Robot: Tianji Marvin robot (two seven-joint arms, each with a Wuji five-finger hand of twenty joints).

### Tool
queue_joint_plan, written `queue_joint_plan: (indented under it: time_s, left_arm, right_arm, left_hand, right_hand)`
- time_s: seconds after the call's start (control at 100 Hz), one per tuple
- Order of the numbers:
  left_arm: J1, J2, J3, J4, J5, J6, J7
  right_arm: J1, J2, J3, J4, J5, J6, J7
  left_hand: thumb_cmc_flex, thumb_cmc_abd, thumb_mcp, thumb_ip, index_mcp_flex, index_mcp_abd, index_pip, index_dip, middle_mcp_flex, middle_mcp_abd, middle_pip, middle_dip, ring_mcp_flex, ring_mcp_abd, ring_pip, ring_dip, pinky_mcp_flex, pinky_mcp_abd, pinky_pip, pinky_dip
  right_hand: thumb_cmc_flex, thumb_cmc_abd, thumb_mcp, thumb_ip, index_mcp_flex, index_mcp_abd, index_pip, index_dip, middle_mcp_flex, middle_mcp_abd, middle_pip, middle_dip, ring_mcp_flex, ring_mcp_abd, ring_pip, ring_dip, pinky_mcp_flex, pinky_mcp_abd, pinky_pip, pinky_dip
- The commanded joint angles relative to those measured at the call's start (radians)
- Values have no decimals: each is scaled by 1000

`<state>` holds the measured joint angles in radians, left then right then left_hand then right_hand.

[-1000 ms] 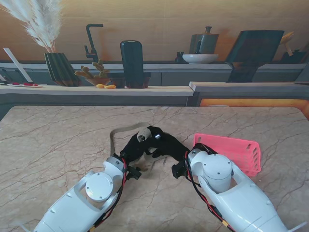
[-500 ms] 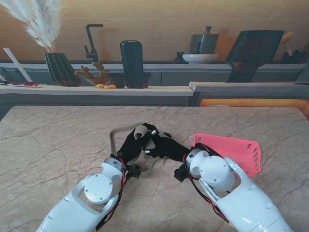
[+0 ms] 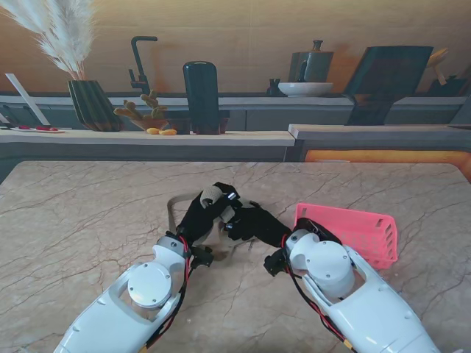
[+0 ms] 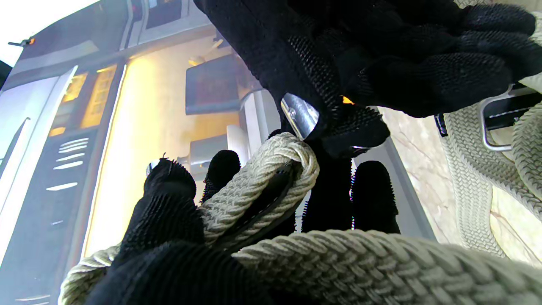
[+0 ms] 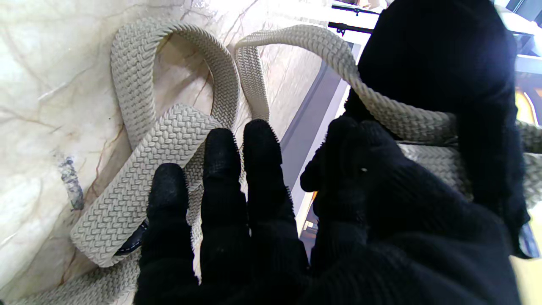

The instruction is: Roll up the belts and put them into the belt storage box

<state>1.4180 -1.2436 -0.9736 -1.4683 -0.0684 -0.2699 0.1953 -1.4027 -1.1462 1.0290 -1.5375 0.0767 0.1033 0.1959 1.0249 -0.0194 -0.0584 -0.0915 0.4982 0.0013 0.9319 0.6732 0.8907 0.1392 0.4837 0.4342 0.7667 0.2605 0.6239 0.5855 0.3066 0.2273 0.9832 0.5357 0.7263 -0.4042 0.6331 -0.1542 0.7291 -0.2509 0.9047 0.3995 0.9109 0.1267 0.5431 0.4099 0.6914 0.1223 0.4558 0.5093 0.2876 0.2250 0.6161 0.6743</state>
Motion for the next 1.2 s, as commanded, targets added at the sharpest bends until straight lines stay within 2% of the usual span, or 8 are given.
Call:
queue_joint_plan:
  time_s: [0.0, 0.22, 0.43, 0.6, 0.67, 0.88, 1.02, 1.19]
  left_arm:
    - [7, -11, 8, -15, -11, -1, -4]
    - [11, -12, 18, -21, -31, -5, -9]
    - [13, -11, 9, -30, -41, 10, -11]
    - [10, -12, -1, -25, -33, 18, -6]
    - [7, -11, -2, -21, -27, 17, -6]
    - [-6, -2, 4, -7, -20, 7, -43]
    - [-19, 14, 5, 1, -31, 21, -116]
    - [-45, 32, 6, 23, -72, 55, -219]
  right_arm:
    - [3, -13, -9, -2, 8, 3, -1]
    - [18, -24, -20, -9, 26, 66, -23]
    - [19, 15, 2, -17, -71, 59, 66]
    - [-36, 53, 70, -64, -220, 10, 117]
    - [-68, 64, 107, -91, -279, -15, 122]
    - [-167, 64, 211, -166, -428, -155, 21]
    - [-197, 57, 254, -187, -555, -301, -90]
    - [-190, 51, 265, -174, -711, -444, -214]
  left_hand:
    - [77, 37, 16, 15, 11, -32, 16, -24, 27, -51, 60, 19, 30, -104, 30, -6, 2, -40, 39, -9]
    - [148, -39, 36, 18, -6, -66, 35, -64, 68, -72, 90, 26, 64, -122, 47, -11, 35, -52, 59, -16]
    - [155, -43, 24, 22, 1, -40, 58, -89, 133, -148, 409, 269, 144, -119, 241, 77, 56, -47, 106, -21]
    - [49, -153, 62, 55, 48, -53, 127, -76, 207, -177, 546, 417, 214, -137, 383, 164, 96, -46, 165, -2]
    - [-105, -247, 309, 15, 67, -58, 162, -70, 237, -190, 588, 464, 244, -147, 428, 184, 117, -44, 192, -5]
    - [-250, -452, 618, -29, 125, -42, 232, -50, 325, -216, 701, 526, 355, -157, 569, 220, 210, -11, 276, 0]
    - [-269, -530, 747, -16, 123, -19, 228, -42, 342, -205, 723, 542, 395, -148, 595, 226, 259, 24, 286, -17]
    - [-276, -560, 870, 20, 93, 10, 194, -24, 347, -206, 741, 559, 403, -144, 599, 241, 274, 43, 280, -30]
  right_hand:
    - [47, 71, -20, -4, 2, -24, 29, -3, 25, -15, 13, 5, 20, -25, 28, 15, 4, -2, 33, -4]
    - [53, 75, -24, 15, 6, 3, 33, -10, 34, 9, 29, 11, 29, -6, 56, 27, 13, 4, 49, -2]
    - [55, 50, -37, 20, 14, 30, 32, -16, 28, 26, 37, 13, 24, -2, 62, 28, 10, 6, 55, -4]
    - [6, -29, 4, 19, 9, 43, 28, -10, 25, 27, 42, 15, 29, -3, 56, 23, 9, 10, 60, -16]
    - [-20, -61, 34, 11, 6, 46, 24, -7, 23, 27, 43, 17, 29, -3, 52, 23, 8, 12, 61, -21]
    - [-83, -152, 108, -9, -15, 42, 16, 3, 18, 15, 49, 24, 48, -18, 55, 32, 22, 13, 66, -27]
    - [-168, -208, 209, -26, -86, 31, -87, 61, -48, -10, 28, 18, 45, -42, 59, 42, 37, -3, 87, -29]
    - [-245, -244, 298, 51, -221, -54, -169, 183, -169, -36, 4, 5, 21, -77, 49, 35, 48, -40, 110, -37]
